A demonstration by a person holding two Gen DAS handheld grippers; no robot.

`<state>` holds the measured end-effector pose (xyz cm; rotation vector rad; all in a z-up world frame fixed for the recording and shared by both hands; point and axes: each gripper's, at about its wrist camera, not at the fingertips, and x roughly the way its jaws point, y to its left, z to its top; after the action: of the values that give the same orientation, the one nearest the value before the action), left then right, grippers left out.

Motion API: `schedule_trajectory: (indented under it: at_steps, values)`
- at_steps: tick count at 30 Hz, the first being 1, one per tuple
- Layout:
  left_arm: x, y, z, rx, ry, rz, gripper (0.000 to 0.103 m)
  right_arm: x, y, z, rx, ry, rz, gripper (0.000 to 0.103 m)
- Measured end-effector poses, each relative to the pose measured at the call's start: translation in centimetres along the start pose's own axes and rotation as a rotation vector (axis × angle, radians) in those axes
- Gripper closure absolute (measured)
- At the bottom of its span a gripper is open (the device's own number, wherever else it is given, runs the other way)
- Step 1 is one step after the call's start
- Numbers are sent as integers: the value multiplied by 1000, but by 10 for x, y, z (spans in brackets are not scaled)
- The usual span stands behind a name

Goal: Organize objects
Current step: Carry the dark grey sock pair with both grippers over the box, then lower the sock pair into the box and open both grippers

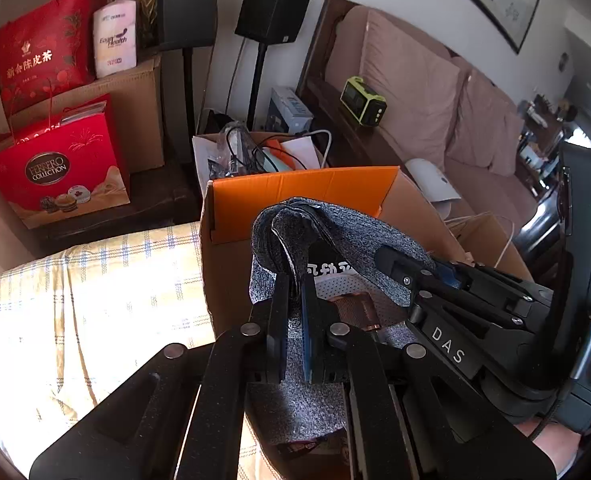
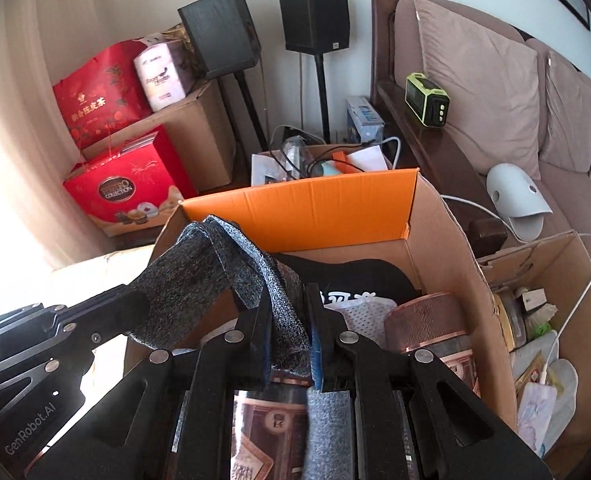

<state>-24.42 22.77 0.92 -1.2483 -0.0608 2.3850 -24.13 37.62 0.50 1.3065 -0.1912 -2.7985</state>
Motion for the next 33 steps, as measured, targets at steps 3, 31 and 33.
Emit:
schedule_trajectory:
  at_steps: [3,31,33]
  values:
    - [13,-1,2,0,10,6,98,12,-8,3,9,14,-15,90]
    - [4,6,1,-8,-18,20,38,20,-23,8,40,12,-90,51]
    - [-2,6,-2,8,-33,47,36,16,-21,7,37,9,-90,51]
